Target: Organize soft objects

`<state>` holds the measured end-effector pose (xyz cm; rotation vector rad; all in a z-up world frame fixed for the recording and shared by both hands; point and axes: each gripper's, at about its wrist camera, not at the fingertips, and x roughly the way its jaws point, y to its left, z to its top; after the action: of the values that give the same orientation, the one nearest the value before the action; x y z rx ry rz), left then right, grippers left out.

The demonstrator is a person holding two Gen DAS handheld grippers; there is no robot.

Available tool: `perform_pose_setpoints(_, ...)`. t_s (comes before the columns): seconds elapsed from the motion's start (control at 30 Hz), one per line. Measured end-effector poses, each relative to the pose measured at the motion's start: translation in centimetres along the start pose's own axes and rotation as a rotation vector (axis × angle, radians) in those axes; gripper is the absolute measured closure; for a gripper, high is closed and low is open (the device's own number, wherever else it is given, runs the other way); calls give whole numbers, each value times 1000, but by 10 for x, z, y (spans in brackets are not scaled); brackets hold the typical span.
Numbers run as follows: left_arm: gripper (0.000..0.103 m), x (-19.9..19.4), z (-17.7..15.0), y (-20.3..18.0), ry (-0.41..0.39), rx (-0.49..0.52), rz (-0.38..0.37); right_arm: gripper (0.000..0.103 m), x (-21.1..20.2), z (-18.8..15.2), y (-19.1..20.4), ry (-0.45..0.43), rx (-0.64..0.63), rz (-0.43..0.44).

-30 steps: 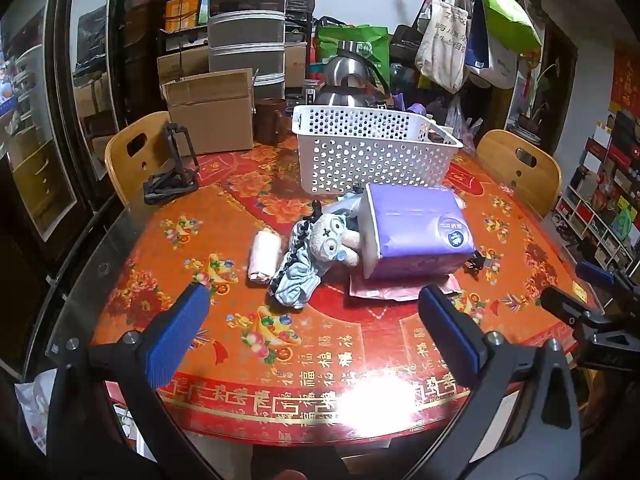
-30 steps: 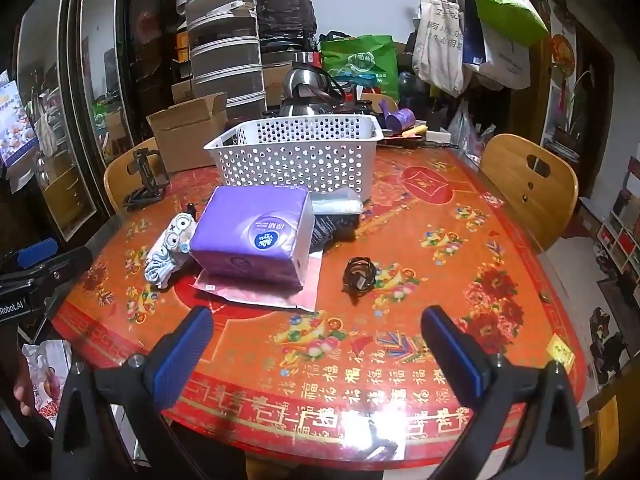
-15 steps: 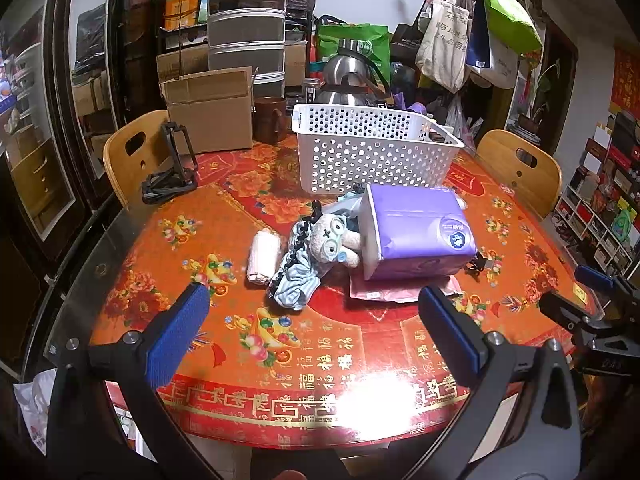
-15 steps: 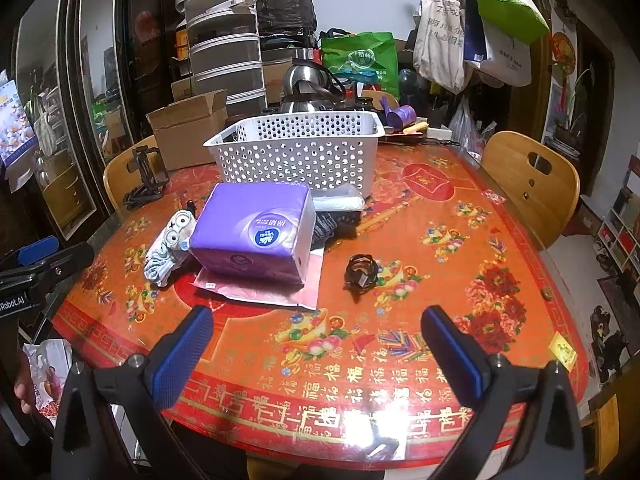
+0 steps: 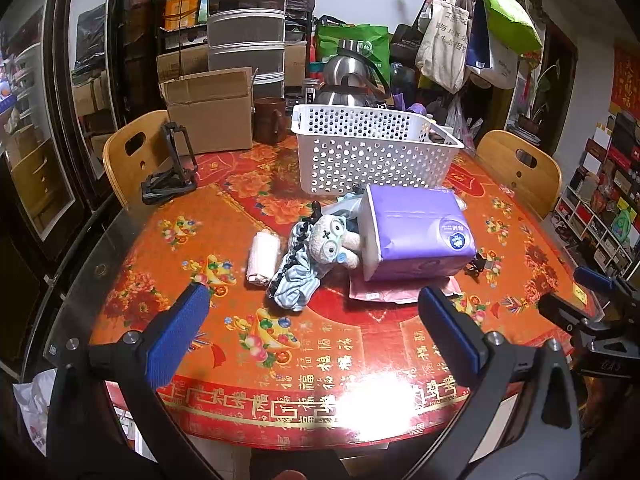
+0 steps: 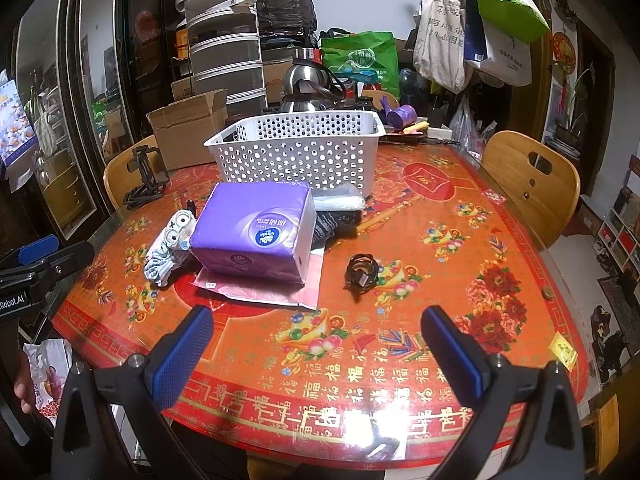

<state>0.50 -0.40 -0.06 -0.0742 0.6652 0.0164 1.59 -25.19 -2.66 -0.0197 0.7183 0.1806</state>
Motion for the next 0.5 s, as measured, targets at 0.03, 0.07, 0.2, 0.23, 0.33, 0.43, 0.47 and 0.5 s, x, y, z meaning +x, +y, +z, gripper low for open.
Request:
perform_pose_setpoints(0.03, 0, 0, 0, 0, 0, 1, 1, 0, 0, 0, 0, 1, 0, 0)
perform_pose_setpoints(0.07, 0, 1, 0, 0, 0, 1, 1, 0, 1, -1, 1, 1, -1, -1)
perform_pose_setpoints(0.2, 0, 1, 0, 0, 1, 0, 0, 0, 3, -2, 1, 3, 0, 1)
perform_pose_setpoints(0.23, 0, 1, 0, 0, 1, 0, 0, 0, 3, -2, 1, 4, 0, 1)
perform_pose_setpoints(0.33, 0, 1, -1, -1, 1, 1, -1, 0, 4, -3, 2, 5, 0, 1)
perform_pose_setpoints(0.43, 0, 2, -1, -2, 1, 0, 0, 0, 4, -2, 2, 5, -1, 1)
perform_pose_setpoints(0.47, 0, 2, -1, -2, 2, 1, 0, 0, 4, -3, 2, 5, -1, 2)
perform_pose_setpoints(0.5, 0, 2, -1, -2, 2, 0, 1, 0, 4, -3, 2, 5, -1, 2)
